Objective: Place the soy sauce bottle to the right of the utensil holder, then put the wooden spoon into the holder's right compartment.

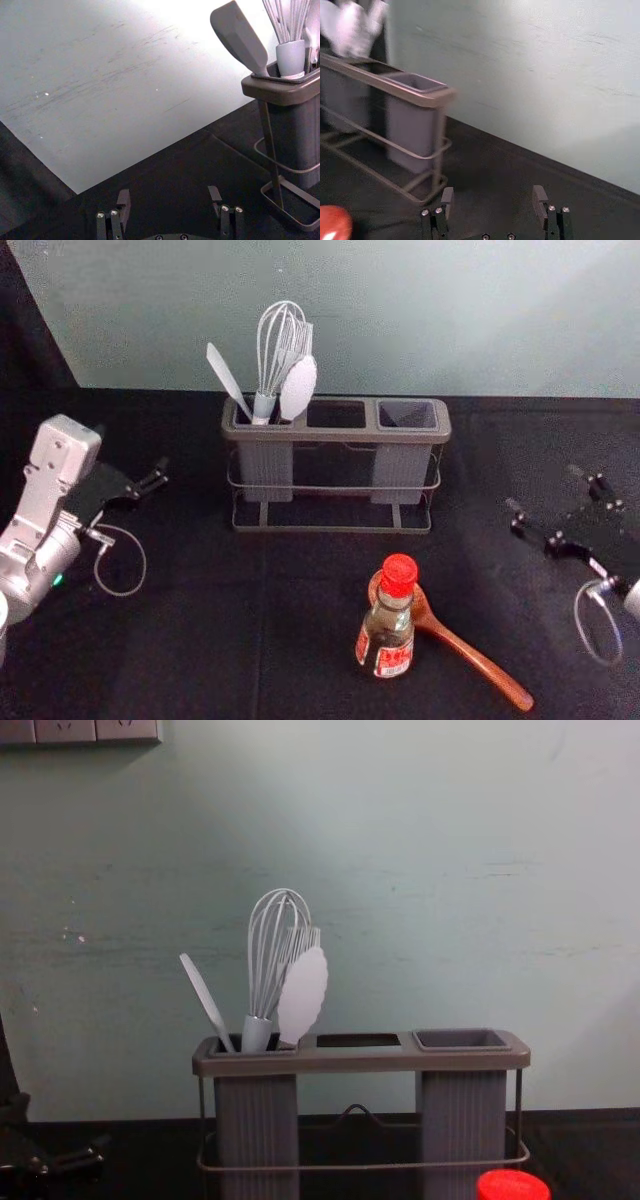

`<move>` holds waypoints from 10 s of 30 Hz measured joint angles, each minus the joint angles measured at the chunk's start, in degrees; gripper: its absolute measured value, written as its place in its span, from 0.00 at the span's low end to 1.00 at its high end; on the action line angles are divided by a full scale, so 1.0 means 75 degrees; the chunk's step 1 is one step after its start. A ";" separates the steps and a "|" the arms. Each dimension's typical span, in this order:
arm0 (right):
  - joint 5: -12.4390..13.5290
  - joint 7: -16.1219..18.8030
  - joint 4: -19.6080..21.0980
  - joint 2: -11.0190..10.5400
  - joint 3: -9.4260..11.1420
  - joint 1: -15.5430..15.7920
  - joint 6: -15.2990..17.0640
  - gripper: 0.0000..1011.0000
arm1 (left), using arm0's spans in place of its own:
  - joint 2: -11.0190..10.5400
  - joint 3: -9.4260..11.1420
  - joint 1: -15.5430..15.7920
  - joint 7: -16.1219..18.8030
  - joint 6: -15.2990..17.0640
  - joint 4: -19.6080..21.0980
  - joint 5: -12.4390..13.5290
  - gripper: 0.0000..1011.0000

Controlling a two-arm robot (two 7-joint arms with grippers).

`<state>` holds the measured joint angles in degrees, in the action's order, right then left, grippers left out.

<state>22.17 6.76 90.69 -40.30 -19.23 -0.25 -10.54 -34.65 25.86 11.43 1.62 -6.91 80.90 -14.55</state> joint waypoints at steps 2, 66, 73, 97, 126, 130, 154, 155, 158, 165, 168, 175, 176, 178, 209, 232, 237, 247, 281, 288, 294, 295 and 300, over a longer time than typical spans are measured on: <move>0.0136 0.0175 0.0135 -0.0084 0.0076 0.0183 -0.0092 0.99 | 0.0000 0.0000 0.0000 0.0000 0.0000 0.0000 0.0000 1.00; -0.0250 0.1492 0.2441 0.1297 -0.0188 0.1757 0.0520 0.99 | 0.0000 0.0000 0.0000 0.0000 0.0000 0.0000 0.0000 1.00; -0.0241 0.1556 0.2404 0.1469 -0.0075 0.1791 0.0623 0.92 | 0.0000 0.0000 0.0000 0.0000 0.0000 0.0000 0.0000 1.00; -0.0227 0.1985 0.2761 0.1590 0.0356 0.2056 0.0842 0.39 | 0.0000 0.0000 0.0000 0.0000 0.0000 -0.0001 0.0000 1.00; -0.0182 0.1646 0.2002 0.1592 0.1629 0.0983 0.1249 0.39 | 0.0000 0.0000 0.0000 0.0000 0.0000 0.0000 0.0000 1.00; -0.0267 0.1704 0.1490 0.1679 0.1505 0.0406 0.1328 0.39 | 0.0000 0.0000 0.0000 0.0000 0.0000 0.0000 0.0000 1.00; -0.0031 0.2139 -0.0830 0.2281 0.1067 -0.1492 0.1165 0.39 | 0.0000 0.0000 0.0000 0.0000 0.0000 -0.0001 0.0000 1.00; -0.0017 0.2153 -0.0868 0.2291 0.1056 -0.1522 0.1163 0.39 | 0.0000 0.0000 0.0000 0.0000 0.0000 0.0000 0.0000 1.00; -0.0010 0.2158 -0.0968 0.2314 0.1007 -0.1600 0.1159 0.39 | 0.0000 0.0000 0.0000 0.0000 0.0000 0.0000 0.0000 1.00; -0.0054 0.2099 -0.1115 0.2372 0.0943 -0.1688 0.1111 0.39 | 0.0000 0.0000 0.0000 0.0000 0.0000 -0.0001 0.0000 1.00; -0.0062 0.2089 -0.1161 0.2384 0.0922 -0.1719 0.1096 0.39 | 0.0000 0.0000 0.0000 0.0000 0.0000 0.0000 0.0000 1.00; -0.0078 0.2074 -0.1216 0.2408 0.0891 -0.1779 0.1085 0.39 | 0.0000 0.0000 0.0000 0.0000 0.0000 0.0000 0.0000 1.00; -0.0081 0.2071 -0.1222 0.2412 0.0887 -0.1786 0.1085 0.39 | 0.0000 -0.0001 0.0000 0.0000 0.0000 0.0000 0.0000 1.00; -0.0088 0.2067 -0.1238 0.2420 0.0881 -0.1803 0.1085 0.39 | 0.0000 -0.0001 0.0000 0.0000 0.0000 0.0000 0.0000 1.00; 0.0011 0.2054 -0.0999 0.2347 0.0989 -0.1721 0.1062 0.99 | 0.0000 0.0000 0.0000 0.0000 0.0000 0.0000 0.0000 1.00; -0.0172 0.1849 0.1286 0.1875 0.1011 0.0051 0.1240 0.99 | 0.0000 0.0000 0.0000 0.0000 0.0000 -0.0001 0.0000 1.00; -0.0343 0.1767 0.1686 0.1833 0.0850 0.0654 0.1224 0.99 | 0.0000 0.0000 0.0000 0.0000 0.0000 0.0000 0.0000 1.00; -0.0552 0.1666 0.1641 0.2023 0.0552 0.1133 0.1198 0.99 | 0.0000 0.0000 0.0000 0.0000 0.0000 0.0000 0.0000 1.00; -0.1049 0.1265 0.1733 0.2141 0.0381 0.1055 0.2004 0.99 | 0.0000 0.0000 0.0000 0.0000 0.0000 0.0000 0.0000 1.00; -0.1337 0.1111 0.2287 0.2101 0.0206 0.0781 0.3959 0.99 | 0.0000 0.0000 0.0000 0.0000 0.0000 -0.0001 0.0000 1.00; -0.1552 0.1139 0.2665 0.2057 0.0036 0.0425 0.5538 0.99 | 0.0000 0.0000 0.0000 0.0000 0.0000 0.0000 0.0000 1.00; -0.1601 0.1138 0.2707 0.2056 -0.0001 0.0361 0.5754 0.99 | 0.0000 0.0000 0.0000 0.0000 0.0000 0.0000 0.0000 1.00; -0.1811 0.1173 0.2799 0.2072 -0.0167 0.0002 0.6736 0.99 | 0.0000 0.0000 0.0000 0.0000 0.0000 0.0000 0.0000 1.00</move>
<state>8.58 15.56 111.68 -24.76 -20.49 -0.23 39.98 -34.64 25.86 11.43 1.62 -6.91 80.90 -14.55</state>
